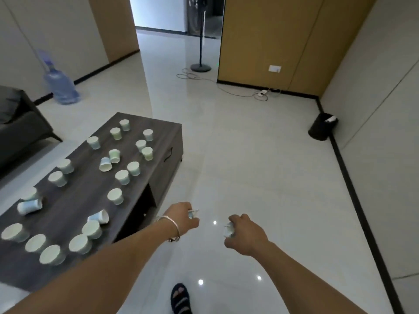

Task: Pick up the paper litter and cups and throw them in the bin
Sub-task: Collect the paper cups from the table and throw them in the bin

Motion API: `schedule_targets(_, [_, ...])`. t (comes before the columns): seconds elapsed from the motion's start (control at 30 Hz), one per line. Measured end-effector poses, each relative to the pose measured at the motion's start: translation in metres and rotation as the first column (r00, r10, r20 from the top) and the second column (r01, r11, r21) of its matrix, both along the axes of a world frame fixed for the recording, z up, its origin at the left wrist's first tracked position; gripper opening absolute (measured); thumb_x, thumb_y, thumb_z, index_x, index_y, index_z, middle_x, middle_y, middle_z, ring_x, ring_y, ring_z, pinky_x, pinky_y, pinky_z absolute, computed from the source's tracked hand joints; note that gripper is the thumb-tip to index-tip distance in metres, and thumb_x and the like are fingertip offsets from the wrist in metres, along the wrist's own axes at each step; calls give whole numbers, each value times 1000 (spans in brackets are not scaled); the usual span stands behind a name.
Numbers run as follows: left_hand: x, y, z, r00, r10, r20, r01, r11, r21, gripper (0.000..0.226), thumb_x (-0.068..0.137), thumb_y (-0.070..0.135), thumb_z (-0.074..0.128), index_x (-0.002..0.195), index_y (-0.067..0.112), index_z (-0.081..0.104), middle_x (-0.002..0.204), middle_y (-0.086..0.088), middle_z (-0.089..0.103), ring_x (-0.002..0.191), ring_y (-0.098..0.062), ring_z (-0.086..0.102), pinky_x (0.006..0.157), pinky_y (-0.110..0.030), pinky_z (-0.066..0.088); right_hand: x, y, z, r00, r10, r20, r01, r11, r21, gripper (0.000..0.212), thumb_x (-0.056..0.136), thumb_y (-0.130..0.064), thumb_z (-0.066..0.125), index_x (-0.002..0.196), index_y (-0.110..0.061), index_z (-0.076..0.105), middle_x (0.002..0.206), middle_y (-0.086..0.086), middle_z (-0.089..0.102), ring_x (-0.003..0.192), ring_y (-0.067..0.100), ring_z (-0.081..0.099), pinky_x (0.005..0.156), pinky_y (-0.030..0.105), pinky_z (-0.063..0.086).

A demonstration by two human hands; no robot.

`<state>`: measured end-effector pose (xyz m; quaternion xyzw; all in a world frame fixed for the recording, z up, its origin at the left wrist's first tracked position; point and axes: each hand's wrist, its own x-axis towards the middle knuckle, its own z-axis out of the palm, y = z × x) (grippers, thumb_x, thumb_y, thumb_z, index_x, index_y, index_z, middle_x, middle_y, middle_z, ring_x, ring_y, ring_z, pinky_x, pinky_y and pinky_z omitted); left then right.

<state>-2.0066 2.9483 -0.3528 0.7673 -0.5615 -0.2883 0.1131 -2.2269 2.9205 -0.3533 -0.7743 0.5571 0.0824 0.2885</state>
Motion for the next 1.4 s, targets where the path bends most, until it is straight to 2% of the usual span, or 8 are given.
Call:
schedule_targets(0.17, [-19,-123,-16,996,-89,-9,89,996,16,27,75,37,64,64,23,43,67,7,49,61,-11,48,50,-21,32,-30,-91,-3,992,-123,-21,124,992,9,71,78,-41,64,141,-25,38,131,0,42,111,21,55,85,26,43])
schedule_targets(0.37, [-46,-266,-9,972,-225,-69,227,974,22,26,73,40,61,66,23,44,69,8,51,65,-13,52,55,-22,38,-58,-212,9,957,-291,-15,291,957,-1,70,79,-41,61,143,-25,37,131,0,43,112,20,55,86,24,43])
schedule_targets(0.6, [-111,-416,-9,927,-374,-27,374,927,25,27,75,41,62,66,24,42,72,6,50,73,-17,53,62,-23,39,-107,-330,-1,900,-434,41,433,901,37,71,79,-40,62,144,-26,36,134,-2,42,115,19,54,91,26,45])
schedule_targets(0.73, [-166,-507,-12,898,-439,2,439,898,7,24,76,40,62,73,22,47,77,2,52,74,-17,51,63,-22,38,-151,-425,-9,889,-458,35,457,889,22,72,80,-40,62,145,-24,34,136,1,41,118,21,53,93,27,45])
schedule_targets(0.87, [-212,-593,0,917,-400,9,400,917,-12,25,75,40,63,69,23,45,72,4,51,71,-16,52,60,-22,36,-192,-522,6,895,-442,60,442,897,5,73,78,-41,64,144,-25,36,135,2,42,116,23,54,91,28,45])
schedule_targets(0.93, [-232,-635,9,915,-403,25,403,915,-7,24,75,41,62,73,22,48,73,5,51,71,-15,52,60,-22,37,-211,-567,17,904,-421,71,423,906,-19,74,77,-42,64,144,-25,36,134,1,42,115,24,55,90,29,46])
schedule_targets(1.07, [-271,-719,25,929,-369,21,370,926,-74,23,76,37,63,71,21,48,72,3,53,72,-18,52,60,-23,36,-249,-656,31,914,-403,57,406,910,-83,73,77,-41,65,142,-25,37,132,3,42,113,25,55,88,31,46])
schedule_targets(1.4, [-343,-945,-5,849,-528,19,527,848,56,23,74,38,59,67,24,42,71,7,48,67,-14,50,56,-24,36,-315,-862,13,893,-450,-17,448,892,-59,72,78,-38,67,142,-24,37,129,3,43,111,25,55,88,32,47])
